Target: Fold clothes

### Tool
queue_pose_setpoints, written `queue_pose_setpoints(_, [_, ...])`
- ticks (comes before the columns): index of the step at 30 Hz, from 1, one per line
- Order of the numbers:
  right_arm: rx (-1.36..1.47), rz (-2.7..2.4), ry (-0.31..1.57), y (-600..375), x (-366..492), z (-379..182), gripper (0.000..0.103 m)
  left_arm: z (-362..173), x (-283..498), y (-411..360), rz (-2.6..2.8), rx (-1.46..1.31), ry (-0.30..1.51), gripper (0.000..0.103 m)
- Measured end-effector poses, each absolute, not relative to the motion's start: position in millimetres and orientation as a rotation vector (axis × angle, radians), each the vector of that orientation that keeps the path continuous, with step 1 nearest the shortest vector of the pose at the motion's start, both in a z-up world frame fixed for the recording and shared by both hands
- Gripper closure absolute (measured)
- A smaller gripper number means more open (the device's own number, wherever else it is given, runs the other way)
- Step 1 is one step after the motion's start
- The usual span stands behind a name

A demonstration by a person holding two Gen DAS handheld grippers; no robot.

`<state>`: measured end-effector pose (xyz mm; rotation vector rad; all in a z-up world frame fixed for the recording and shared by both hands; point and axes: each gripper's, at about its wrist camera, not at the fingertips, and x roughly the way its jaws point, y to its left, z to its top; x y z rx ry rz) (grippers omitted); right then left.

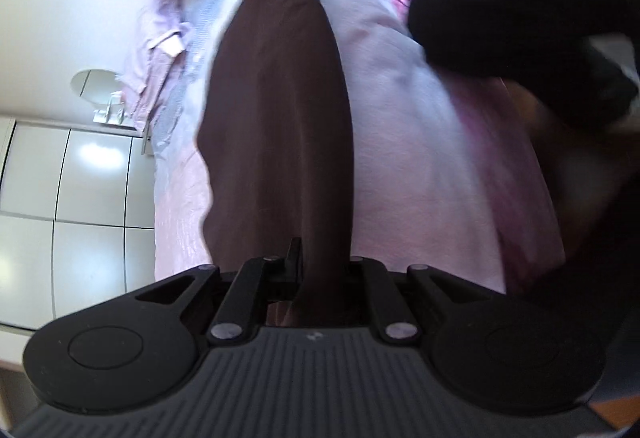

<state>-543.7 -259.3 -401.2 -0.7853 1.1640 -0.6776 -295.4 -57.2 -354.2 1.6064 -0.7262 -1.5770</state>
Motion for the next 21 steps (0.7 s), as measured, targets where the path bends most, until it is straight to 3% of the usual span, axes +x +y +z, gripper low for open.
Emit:
queue_pose_setpoints(6, [-0.759,-0.751,1.223,-235.6,-557.6,-400.3,0.087,-341.0,-264.2,-32.4,-1.521,1.596,-0.583,0.093])
queue_pose_setpoints(10, [-0.702,-0.835,1.242,-204.0,-576.6,-385.1,0.068,-332.6,-240.8,-6.3,-1.48,1.59,-0.506,0.093])
queue_pose_setpoints(12, [-0.682,-0.827,1.188,-183.8,-576.5,-374.3,0.062,-329.4,-233.1,0.8,-1.462,1.579,-0.484,0.092])
queue_pose_setpoints(14, [-0.674,-0.801,1.115,-164.3,-568.8,-363.3,0.047,-326.2,-226.6,3.4,-1.454,1.557,-0.466,0.091])
queue_pose_setpoints(17, [-0.653,-0.719,0.991,-122.2,-551.6,-345.4,0.041,-323.8,-218.7,7.6,-1.457,1.533,-0.462,0.09])
queue_pose_setpoints(19, [-0.647,-0.629,0.926,-95.2,-528.9,-343.6,0.041,-323.7,-215.7,7.3,-1.465,1.522,-0.485,0.083])
queue_pose_setpoints(21, [-0.646,-0.544,0.877,-70.5,-502.7,-345.8,0.04,-325.2,-211.3,4.3,-1.476,1.506,-0.513,0.064])
